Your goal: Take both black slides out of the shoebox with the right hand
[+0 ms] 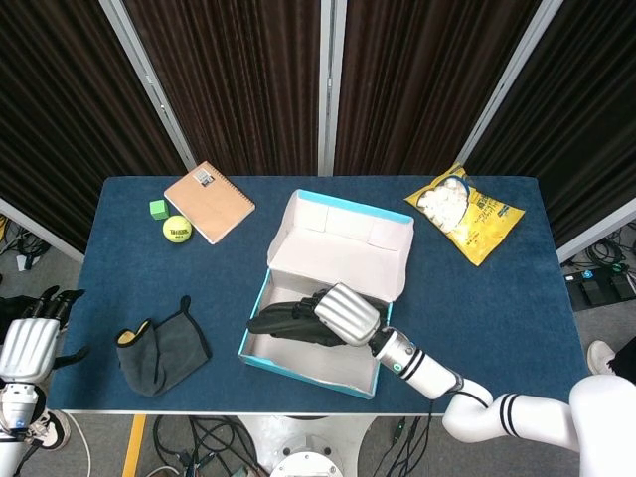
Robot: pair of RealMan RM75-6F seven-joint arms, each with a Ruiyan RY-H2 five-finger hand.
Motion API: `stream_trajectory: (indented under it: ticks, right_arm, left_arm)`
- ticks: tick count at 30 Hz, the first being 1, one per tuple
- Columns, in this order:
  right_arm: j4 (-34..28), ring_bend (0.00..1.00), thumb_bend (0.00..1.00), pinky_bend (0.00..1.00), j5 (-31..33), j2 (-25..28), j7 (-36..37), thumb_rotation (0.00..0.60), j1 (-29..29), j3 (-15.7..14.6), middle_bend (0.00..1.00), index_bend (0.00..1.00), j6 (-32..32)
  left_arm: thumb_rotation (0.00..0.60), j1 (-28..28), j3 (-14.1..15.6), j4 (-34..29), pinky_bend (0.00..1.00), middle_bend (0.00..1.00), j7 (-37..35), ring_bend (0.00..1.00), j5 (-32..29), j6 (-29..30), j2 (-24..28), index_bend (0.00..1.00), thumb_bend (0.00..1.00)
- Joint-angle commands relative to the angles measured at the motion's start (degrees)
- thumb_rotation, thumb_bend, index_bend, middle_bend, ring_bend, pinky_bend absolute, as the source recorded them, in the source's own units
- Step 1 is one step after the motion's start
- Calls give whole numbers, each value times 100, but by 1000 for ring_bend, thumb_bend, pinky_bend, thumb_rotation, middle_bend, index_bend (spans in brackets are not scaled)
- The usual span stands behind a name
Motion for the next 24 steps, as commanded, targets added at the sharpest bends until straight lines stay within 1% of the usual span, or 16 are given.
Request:
stream_trajectory:
  ticks: [1,3,5,7,9,12,16,19,21,23,24]
  right_arm:
    - [306,622,491,786,-211,-241,-12,600,-138,99,731,849,628]
    - [549,622,488,786,-379,-419,122,600,-219,208,731,849,1152]
    - [798,622,489,787,-506,-580,360,600,-316,382,730,849,1774]
    - [979,622,489,787,-526,-625,465,600,-390,504,730,849,2129]
    - [970,622,489,787,-412,-493,463,600,-485,598,730,849,2248]
    - [800,621,488,787,-186,-211,338,600,-671,693,730,849,2320]
    - [356,621,476,786,422,231,37,600,-1127,759,730,849,2311]
    - [115,620,470,787,984,384,12,600,-1528,793,730,848,2352]
    - [43,619,468,786,1329,400,197,600,-1777,830,730,848,2410]
    - [41,619,468,786,1727,362,517,600,-2073,893,730,847,2494]
    - [61,619,468,786,2017,322,784,600,-2250,969,730,847,2512]
  left_arm:
    - [600,-1,0,3,315,195,1,96,-4,-5,-3,156,0]
    - [600,-2,4,8,315,195,-2,96,-2,-10,-7,156,0]
    - [600,-7,0,14,315,195,-8,96,4,-6,-15,156,0]
    - [600,-14,2,14,315,195,-10,96,12,-11,-15,156,0]
    - [600,-21,6,10,315,195,-7,96,23,-16,-18,156,0]
    - [600,-24,12,-3,315,195,-3,96,37,-11,-23,156,0]
    - [600,-31,19,-40,315,195,16,96,59,-3,-26,156,0]
    - [600,-46,28,-67,315,195,25,96,86,-9,-27,156,0]
    - [600,-55,36,-80,315,195,25,96,102,-16,-25,156,0]
    - [600,-66,46,-90,315,195,36,96,117,-31,-22,156,0]
    - [600,-71,53,-91,315,195,39,96,124,-39,-18,156,0]
